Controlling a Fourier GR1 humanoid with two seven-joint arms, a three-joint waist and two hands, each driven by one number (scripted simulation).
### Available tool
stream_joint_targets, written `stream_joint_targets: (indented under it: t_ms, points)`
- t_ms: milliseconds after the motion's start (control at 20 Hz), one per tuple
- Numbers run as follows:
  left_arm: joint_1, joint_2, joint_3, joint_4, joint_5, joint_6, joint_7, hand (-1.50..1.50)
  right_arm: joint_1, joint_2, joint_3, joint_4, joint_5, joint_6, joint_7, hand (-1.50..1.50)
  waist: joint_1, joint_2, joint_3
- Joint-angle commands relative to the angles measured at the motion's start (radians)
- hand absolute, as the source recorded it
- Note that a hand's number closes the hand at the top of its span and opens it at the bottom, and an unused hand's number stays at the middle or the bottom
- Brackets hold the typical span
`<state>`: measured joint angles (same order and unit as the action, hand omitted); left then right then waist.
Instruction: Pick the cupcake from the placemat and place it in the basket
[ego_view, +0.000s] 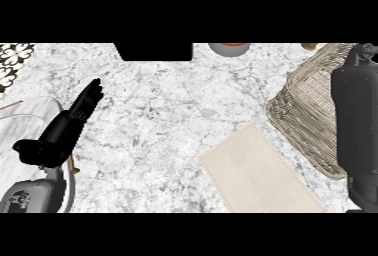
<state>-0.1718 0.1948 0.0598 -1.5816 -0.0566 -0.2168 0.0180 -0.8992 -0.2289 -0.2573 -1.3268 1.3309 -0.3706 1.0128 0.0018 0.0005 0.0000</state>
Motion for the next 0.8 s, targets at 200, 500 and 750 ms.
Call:
stream_joint_targets:
  t_ms: [200,500,750]
  points:
    - [-0.023,0.016,0.021,-0.012,0.029,-0.035,0.037,0.00,0.204,-0.017,-0.046,-0.108,-0.111,-0.009,-0.035,1.50,-0.005,-0.002,0.000]
    - [-0.024,-0.055,-0.037,-0.023,-0.028,0.025,0.048,0.00,0.274,-0.052,-0.085,0.011,-0.134,-0.207,-0.164,1.50,0.002,0.001,0.001]
    - [-0.018,-0.048,-0.031,-0.018,-0.042,0.020,0.022,0.00,0.254,-0.083,-0.080,0.139,-0.137,-0.278,-0.228,1.50,0.005,0.001,0.000]
